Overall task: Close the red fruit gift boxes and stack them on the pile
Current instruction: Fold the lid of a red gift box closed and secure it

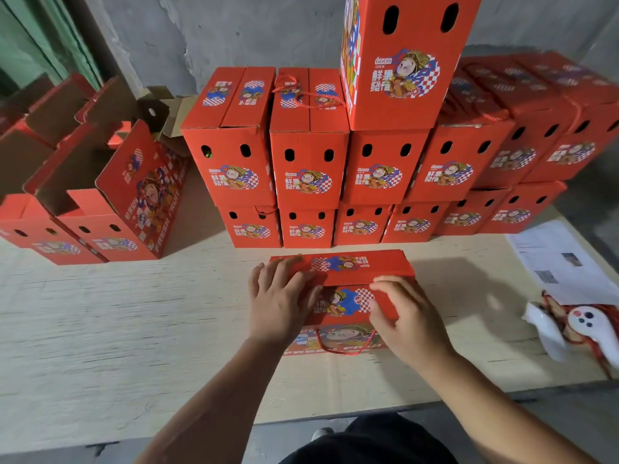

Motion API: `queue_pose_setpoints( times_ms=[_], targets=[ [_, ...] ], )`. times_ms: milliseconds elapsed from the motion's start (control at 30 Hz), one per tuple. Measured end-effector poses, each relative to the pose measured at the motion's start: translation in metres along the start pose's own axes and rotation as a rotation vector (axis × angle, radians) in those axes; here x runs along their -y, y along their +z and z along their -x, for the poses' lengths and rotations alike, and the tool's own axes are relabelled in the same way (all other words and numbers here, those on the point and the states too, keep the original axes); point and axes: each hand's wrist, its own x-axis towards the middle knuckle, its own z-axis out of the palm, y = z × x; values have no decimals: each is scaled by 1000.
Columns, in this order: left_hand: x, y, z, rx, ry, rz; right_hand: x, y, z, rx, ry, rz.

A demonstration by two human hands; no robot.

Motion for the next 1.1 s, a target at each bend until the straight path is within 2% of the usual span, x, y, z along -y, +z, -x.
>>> queue_pose_setpoints(
  times_ms=[100,233,300,367,467,600,733,900,967,1067,1100],
  targets=[
    [-1,-2,0,9,-19,-51,-13,2,-12,161,144,173],
    [-4,-3,-2,-20,-18,-56,-25,-2,-36,370,248,193],
    [-5,-4,-7,84,-16,-56,-29,-9,-59,511,278,186],
    [-1,-6,-18,255,-24,-69,-30,-15,-83,648,283,190],
    [10,-9,-48,417,28,-162,-33,-13,-98,666,162,348],
    [10,-2,-64,478,125,-292,-44,3,-79,550,-12,543],
    [11,10,-52,494,141,-313,-53,19,-64,560,51,530],
    [13,9,-51,492,159,-203,-57,11,-74,785,196,330],
    [11,6,-48,430,156,-149,-46,9,-71,716,216,334],
    [9,-3,-42,170,73,0,-15,16,-43,320,154,255],
    [8,-6,-40,75,53,42,-6,20,-30,236,111,234]
  ],
)
